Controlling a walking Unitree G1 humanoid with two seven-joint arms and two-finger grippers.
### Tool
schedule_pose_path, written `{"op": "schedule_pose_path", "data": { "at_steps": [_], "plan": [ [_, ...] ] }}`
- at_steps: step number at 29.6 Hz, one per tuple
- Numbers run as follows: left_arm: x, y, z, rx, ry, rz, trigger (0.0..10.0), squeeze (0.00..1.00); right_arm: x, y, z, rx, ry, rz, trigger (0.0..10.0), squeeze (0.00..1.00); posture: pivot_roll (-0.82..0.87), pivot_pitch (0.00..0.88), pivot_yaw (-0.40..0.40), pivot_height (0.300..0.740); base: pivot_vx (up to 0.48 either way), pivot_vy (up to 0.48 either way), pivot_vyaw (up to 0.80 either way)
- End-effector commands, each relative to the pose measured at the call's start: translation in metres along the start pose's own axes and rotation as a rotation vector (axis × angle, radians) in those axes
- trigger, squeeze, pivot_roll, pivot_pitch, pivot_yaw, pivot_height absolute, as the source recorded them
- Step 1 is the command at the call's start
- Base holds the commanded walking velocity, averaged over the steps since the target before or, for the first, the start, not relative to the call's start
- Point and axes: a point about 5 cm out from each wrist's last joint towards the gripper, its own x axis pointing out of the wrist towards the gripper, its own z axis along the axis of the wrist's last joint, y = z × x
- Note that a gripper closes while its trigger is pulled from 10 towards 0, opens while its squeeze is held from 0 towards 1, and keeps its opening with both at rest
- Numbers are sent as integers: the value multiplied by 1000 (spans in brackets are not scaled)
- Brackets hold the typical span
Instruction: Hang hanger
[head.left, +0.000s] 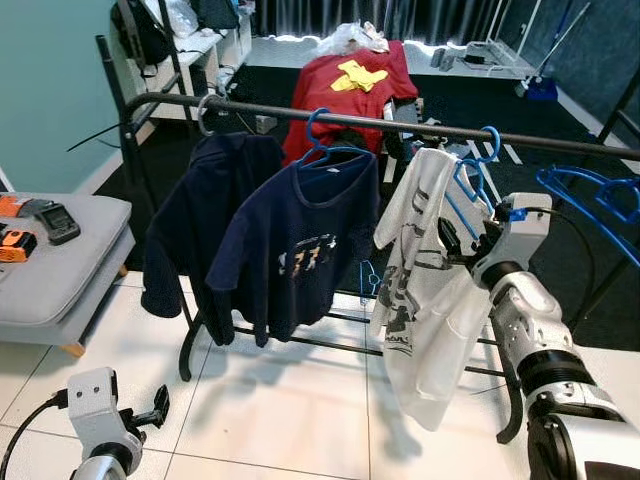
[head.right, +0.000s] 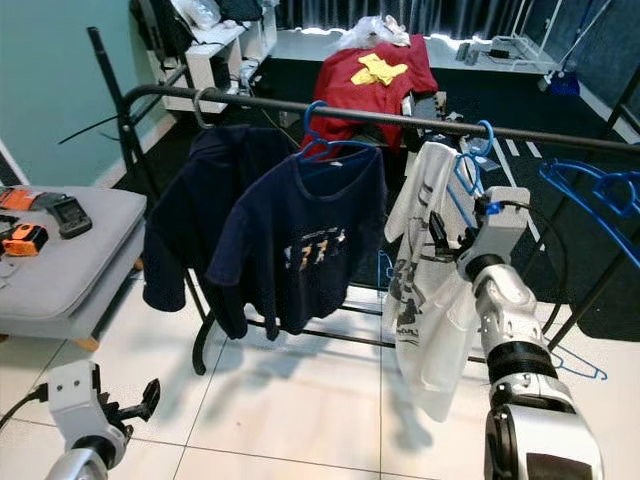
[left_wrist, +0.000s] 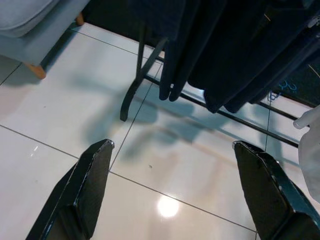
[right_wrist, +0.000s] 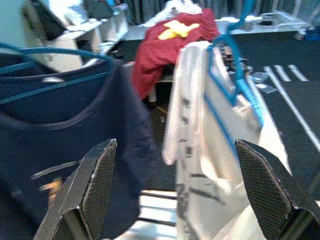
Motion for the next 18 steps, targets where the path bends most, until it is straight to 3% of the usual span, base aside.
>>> {"op": "schedule_pose_path", "data": {
  "at_steps": [1,8,18],
  "plan": [
    [-1,-1,-1,-8,-2,-9,10000,0,1,-1,6,-17,-14,-5,10000,0,-83,53,-36,736,349,0,0],
    [-2,-1,-1,-8,-4,-14,10000,0,2,-6,12,-53,-27,-32,10000,0,-83,53,-36,736,351,0,0],
    [-3,-1,-1,2,-13,-30,10000,0,3,-21,34,-211,-58,-122,10000,0,-87,50,-32,736,25,-40,0]
  ]
}}
